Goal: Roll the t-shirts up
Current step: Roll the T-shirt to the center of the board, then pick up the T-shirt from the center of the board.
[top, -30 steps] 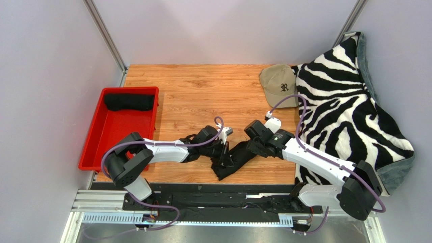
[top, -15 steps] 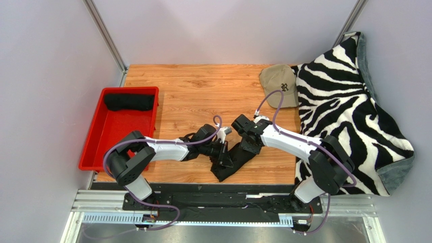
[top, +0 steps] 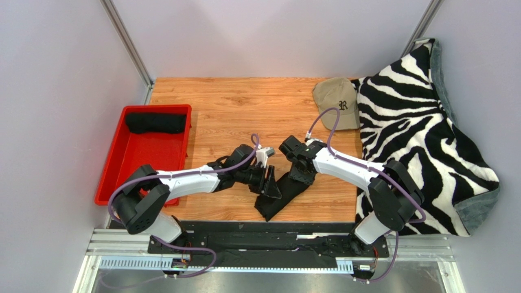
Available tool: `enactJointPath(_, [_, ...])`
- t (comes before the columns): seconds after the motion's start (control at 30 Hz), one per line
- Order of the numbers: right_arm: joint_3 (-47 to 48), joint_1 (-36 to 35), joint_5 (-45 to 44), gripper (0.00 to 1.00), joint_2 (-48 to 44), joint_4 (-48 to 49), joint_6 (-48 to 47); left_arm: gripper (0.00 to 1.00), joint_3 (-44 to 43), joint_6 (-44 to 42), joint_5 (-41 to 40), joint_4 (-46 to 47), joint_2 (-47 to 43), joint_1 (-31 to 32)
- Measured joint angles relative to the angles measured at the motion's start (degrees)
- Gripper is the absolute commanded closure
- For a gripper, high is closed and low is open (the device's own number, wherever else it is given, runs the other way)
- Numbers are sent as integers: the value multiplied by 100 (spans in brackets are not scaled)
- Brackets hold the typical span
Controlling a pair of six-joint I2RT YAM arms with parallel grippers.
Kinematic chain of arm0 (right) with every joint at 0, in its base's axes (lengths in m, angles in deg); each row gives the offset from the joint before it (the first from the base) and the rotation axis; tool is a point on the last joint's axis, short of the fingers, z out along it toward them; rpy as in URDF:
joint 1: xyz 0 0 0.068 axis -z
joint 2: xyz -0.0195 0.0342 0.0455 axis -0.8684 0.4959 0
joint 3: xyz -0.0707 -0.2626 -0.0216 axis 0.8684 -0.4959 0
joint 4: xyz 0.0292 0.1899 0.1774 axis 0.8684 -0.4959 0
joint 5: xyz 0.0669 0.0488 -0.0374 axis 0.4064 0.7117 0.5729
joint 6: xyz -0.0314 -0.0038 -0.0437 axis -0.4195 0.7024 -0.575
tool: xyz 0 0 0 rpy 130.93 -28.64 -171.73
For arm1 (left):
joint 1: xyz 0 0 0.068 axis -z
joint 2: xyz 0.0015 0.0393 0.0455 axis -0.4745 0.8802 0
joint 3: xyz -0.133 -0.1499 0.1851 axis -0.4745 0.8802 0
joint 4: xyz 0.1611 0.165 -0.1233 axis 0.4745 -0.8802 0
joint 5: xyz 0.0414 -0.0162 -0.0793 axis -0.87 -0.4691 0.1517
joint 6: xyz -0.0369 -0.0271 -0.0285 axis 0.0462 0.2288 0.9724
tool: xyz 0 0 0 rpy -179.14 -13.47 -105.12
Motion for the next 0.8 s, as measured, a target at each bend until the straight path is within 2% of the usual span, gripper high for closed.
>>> enactJointPath(0.13, [-28, 2, 2, 55, -20, 31, -7, 34, -136, -59, 52, -212, -4, -275])
enactJointPath(0.17, [-39, 2, 2, 55, -26, 39, -9, 29, -212, -94, 70, -306, 26, -323])
enactJointPath(0.27, [-61, 2, 2, 55, -44, 66, -9, 26, -588, -330, 72, -584, 293, -396])
enactJointPath(0.3, [-63, 2, 4, 55, -44, 70, -9, 22, -743, -417, 74, -671, 420, -398])
enactJointPath(0.37, [-70, 2, 4, 55, -44, 79, -9, 3, -1051, -619, 118, -826, 699, -396])
enactJointPath(0.53, [-98, 13, 17, 55, -46, 127, -9, 2, -1504, -949, 271, -973, 1362, -393])
enactJointPath(0.8, [-151, 39, 61, 55, -74, 186, -9, 1, -1676, -1303, 382, -1196, 1716, -398])
